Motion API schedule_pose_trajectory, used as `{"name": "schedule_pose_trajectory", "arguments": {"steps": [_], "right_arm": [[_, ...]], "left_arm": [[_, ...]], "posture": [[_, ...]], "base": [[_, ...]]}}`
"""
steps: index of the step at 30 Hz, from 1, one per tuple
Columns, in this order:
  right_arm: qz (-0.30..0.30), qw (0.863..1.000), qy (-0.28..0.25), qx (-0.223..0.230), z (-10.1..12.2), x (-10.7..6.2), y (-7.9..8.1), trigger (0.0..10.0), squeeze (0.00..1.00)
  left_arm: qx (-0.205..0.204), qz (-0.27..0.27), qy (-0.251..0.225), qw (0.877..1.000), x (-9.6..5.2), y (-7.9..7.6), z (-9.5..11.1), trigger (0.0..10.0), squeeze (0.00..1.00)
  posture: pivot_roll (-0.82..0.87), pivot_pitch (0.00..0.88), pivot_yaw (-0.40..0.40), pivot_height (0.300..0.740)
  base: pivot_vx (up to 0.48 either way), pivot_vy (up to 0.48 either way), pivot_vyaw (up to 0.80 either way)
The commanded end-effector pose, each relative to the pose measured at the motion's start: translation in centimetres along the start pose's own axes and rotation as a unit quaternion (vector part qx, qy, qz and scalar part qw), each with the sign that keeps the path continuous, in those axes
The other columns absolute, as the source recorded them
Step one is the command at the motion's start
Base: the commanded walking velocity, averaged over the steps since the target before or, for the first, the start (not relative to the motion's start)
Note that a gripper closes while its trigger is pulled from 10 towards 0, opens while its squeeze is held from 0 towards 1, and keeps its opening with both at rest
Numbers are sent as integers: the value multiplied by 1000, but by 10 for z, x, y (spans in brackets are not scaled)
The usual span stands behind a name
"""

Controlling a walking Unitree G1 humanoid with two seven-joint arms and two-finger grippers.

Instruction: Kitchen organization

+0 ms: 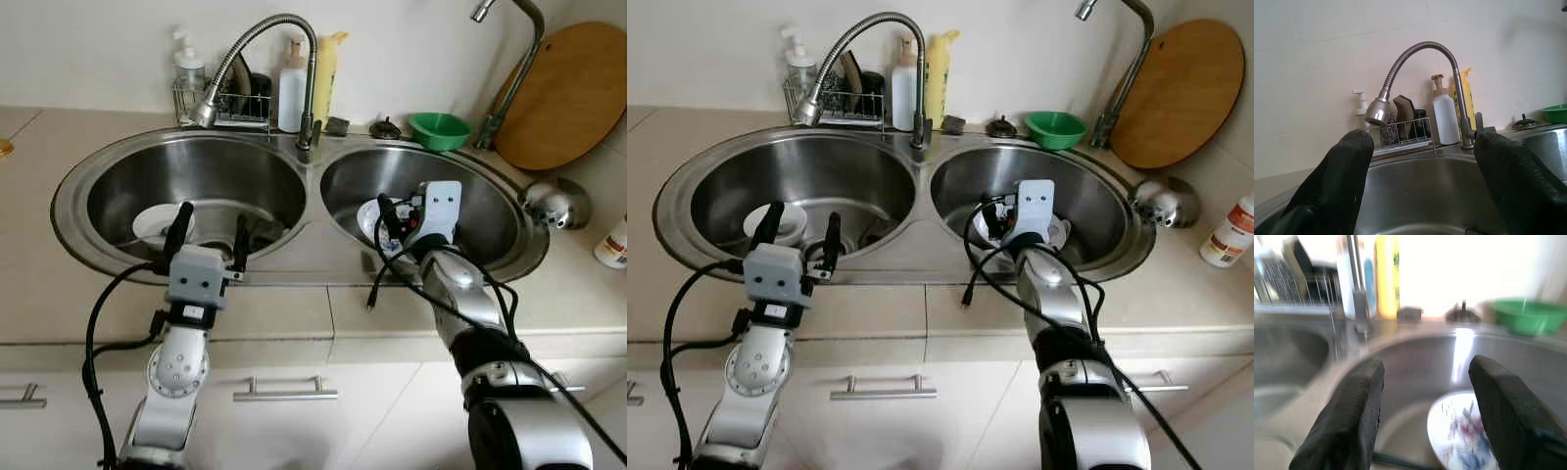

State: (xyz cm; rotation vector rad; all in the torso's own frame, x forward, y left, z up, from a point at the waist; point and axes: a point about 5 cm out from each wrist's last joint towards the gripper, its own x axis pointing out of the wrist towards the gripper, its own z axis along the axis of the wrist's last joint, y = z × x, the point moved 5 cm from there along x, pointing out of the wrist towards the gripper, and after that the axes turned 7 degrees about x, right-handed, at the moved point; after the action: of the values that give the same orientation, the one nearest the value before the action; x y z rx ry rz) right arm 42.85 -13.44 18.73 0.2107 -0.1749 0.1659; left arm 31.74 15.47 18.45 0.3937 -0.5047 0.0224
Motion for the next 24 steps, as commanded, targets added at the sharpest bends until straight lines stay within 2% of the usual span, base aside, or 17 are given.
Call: {"name": "schedule_pose_trajectory", "arguments": {"steps": [1, 4, 8, 11, 17, 24], "right_arm": [[-4, 998, -57, 1, 19, -4, 5, 10000, 0], [3, 996, -89, 15, 29, -9, 12, 10000, 0], [13, 994, -104, 28, 37, -12, 19, 10000, 0], [26, 991, -122, 56, 48, -16, 27, 10000, 0], [38, 988, -121, 85, 52, -19, 34, 10000, 0], [41, 989, -108, 90, 49, -21, 37, 10000, 0]], "left_arm": [[-7, -3, -13, 1000, 2, -2, 7, 10000, 0], [-3, -12, -32, 999, 4, -5, 16, 10000, 0], [-3, -10, -34, 999, 5, -3, 16, 10000, 0], [-4, -9, -40, 999, 5, -2, 19, 10000, 0], [-6, -9, -45, 999, 6, -3, 22, 10000, 0], [-10, -11, -49, 999, 6, -3, 24, 10000, 0]], "posture": [[81, 0, -98, 740], [84, 0, -99, 740], [81, 0, -98, 740], [83, 0, -101, 740], [84, 0, -103, 740], [85, 0, -105, 740]], "base": [[0, 0, 0], [0, 0, 0], [0, 0, 0], [0, 285, 0], [0, 349, 0], [0, 358, 0]]}}
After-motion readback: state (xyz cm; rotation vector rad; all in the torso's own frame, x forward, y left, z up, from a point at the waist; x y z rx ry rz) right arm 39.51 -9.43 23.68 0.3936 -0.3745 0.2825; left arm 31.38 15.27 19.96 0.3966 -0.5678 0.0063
